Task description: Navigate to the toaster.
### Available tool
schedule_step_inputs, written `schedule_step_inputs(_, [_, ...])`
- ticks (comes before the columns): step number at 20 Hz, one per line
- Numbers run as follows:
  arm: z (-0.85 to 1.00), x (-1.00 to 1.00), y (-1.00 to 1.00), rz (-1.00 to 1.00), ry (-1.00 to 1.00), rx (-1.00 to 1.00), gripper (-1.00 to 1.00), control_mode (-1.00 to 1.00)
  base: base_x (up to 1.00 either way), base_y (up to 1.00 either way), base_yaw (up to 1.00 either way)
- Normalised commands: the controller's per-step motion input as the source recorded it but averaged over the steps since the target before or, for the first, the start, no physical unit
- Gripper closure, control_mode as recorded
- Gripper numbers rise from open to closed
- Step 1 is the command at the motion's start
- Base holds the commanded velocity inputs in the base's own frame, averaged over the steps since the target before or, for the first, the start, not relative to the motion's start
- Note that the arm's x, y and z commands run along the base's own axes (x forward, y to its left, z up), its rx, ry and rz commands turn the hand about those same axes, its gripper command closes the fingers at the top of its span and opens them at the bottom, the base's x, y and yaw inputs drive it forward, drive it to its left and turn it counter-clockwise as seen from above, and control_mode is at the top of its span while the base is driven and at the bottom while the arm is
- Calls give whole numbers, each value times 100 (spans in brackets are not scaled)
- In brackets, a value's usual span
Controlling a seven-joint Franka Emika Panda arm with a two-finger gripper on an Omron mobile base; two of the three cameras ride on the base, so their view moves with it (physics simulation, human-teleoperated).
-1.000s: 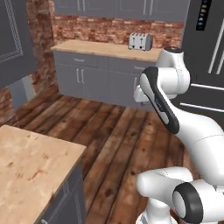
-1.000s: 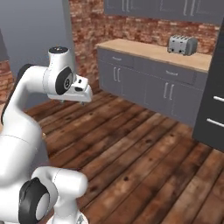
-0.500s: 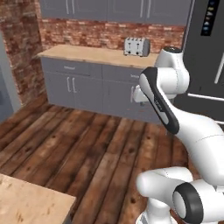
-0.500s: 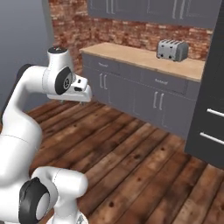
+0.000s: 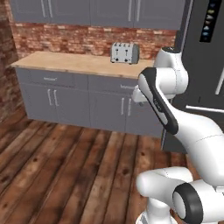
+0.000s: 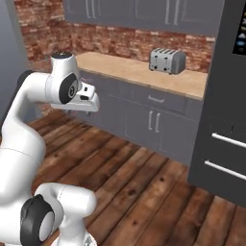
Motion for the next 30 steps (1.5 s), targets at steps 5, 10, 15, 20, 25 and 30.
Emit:
schedule_step_inputs(5, [0, 0, 0, 0, 0, 0, -100, 100, 100, 0, -22])
schedule_step_inputs(10, [0, 0, 0, 0, 0, 0, -100, 100, 100, 0, -7])
schedule_step_inputs(15, [0, 0, 0, 0, 0, 0, -100, 100, 100, 8, -3])
schedule_step_inputs(20, [0, 0, 0, 0, 0, 0, -100, 100, 100, 67, -30])
schedule_step_inputs(25, [0, 0, 0, 0, 0, 0, -100, 100, 100, 89, -46])
schedule_step_inputs(30, [0, 0, 0, 0, 0, 0, -100, 100, 100, 76, -48])
